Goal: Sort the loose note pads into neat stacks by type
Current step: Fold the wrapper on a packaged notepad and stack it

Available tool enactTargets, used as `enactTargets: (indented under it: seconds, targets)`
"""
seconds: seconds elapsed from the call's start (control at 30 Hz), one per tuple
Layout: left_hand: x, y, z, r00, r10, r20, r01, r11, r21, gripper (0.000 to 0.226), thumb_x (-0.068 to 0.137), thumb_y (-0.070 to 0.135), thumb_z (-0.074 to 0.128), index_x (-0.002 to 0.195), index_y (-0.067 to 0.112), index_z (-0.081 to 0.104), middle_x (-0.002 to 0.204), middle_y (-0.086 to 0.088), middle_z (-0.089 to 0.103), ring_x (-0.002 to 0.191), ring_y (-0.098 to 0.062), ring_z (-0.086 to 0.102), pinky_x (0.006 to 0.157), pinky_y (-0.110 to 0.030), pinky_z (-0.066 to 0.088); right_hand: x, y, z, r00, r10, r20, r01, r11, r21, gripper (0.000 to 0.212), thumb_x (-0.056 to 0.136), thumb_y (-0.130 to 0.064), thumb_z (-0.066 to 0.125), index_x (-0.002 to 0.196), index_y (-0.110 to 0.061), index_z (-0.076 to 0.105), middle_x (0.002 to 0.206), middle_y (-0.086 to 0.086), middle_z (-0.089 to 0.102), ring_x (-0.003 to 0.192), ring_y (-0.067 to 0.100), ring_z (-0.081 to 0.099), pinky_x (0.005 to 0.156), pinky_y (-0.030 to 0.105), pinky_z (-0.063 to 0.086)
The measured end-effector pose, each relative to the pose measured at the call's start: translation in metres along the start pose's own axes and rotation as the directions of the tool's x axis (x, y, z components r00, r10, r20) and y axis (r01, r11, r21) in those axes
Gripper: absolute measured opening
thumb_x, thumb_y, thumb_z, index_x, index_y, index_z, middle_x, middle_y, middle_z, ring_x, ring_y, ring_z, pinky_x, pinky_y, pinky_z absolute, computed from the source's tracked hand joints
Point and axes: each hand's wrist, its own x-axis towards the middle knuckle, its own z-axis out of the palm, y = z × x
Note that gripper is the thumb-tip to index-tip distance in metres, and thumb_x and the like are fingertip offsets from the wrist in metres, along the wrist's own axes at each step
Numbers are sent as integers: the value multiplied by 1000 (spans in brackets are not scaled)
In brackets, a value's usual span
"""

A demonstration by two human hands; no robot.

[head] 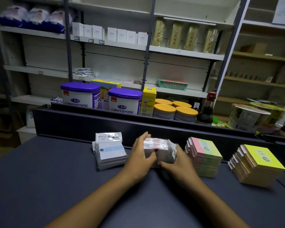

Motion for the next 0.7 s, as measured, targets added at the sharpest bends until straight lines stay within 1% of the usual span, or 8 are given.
enactTargets:
  seconds: [0.07, 0.17, 0.23, 0.37, 0.43, 0.53, 0.63, 0.7]
  targets:
    - [-3, -3, 5, 998, -56, 17, 56, 998, 13, 74, 94, 7, 59, 154, 13, 16, 156, 3, 32, 142, -9, 31, 111, -11, 20, 0, 2, 2, 1000, 9, 25, -8, 999, -40, 75, 71, -12, 84, 134, -29, 48, 118, -17, 63, 110, -1, 60, 87, 8, 44]
    - [-4, -6, 7, 994, -111, 15, 111, 994, -22, 75, 96, 7, 55, 156, 16, 10, 159, 5, 26, 144, -7, 26, 108, -8, 16, 0, 0, 2, 1000, -1, 22, 2, 997, -74, 79, 72, -11, 84, 141, -22, 46, 120, -15, 62, 104, -11, 57, 80, -2, 39]
    - [-3, -8, 9, 990, -140, -6, 140, 989, -37, 74, 96, 7, 54, 156, 17, 12, 159, 4, 27, 144, -8, 27, 108, -8, 17, -2, 0, 2, 1000, -13, 22, 15, 997, -75, 78, 73, -10, 83, 141, -22, 46, 121, -16, 63, 100, -20, 54, 80, -3, 38]
    - [-4, -7, 12, 987, -159, -22, 157, 986, -59, 71, 97, 9, 54, 156, 17, 14, 158, 2, 32, 144, -10, 30, 108, -10, 19, -4, -4, 3, 1000, -29, -7, 28, 997, -77, 74, 73, -4, 80, 138, -22, 49, 112, -28, 60, 105, -15, 58, 79, -2, 38]
    - [-4, -7, 11, 990, -136, -31, 134, 989, -69, 70, 97, 6, 53, 155, 15, 16, 158, 1, 30, 145, -9, 27, 113, -14, 19, -4, -5, 4, 999, -45, -30, 43, 997, -69, 76, 73, 2, 76, 140, -22, 48, 107, -34, 60, 100, -23, 56, 78, -3, 38]
    - [-2, -10, 9, 989, -146, -3, 146, 988, -42, 67, 99, 10, 52, 155, 14, 17, 159, 1, 30, 145, -9, 27, 115, -16, 18, -6, -3, 6, 999, -52, -8, 51, 993, -105, 76, 77, 2, 72, 143, -22, 45, 104, -42, 53, 96, -33, 49, 78, -6, 35]
    - [-3, -12, 9, 986, -161, 33, 162, 987, -17, 66, 100, 14, 50, 156, 16, 15, 158, 0, 33, 145, -12, 30, 119, -28, 22, -7, -3, 6, 998, -51, 26, 54, 989, -138, 73, 81, -1, 70, 146, -19, 42, 109, -41, 51, 98, -34, 46, 81, -6, 33]
    - [-3, -11, 9, 987, -158, 24, 158, 987, -13, 66, 100, 14, 50, 156, 16, 15, 157, 0, 33, 144, -12, 31, 118, -26, 22, -7, -4, 5, 998, -59, 18, 60, 988, -139, 74, 80, 1, 69, 145, -20, 43, 111, -40, 53, 101, -32, 47, 83, -5, 34]
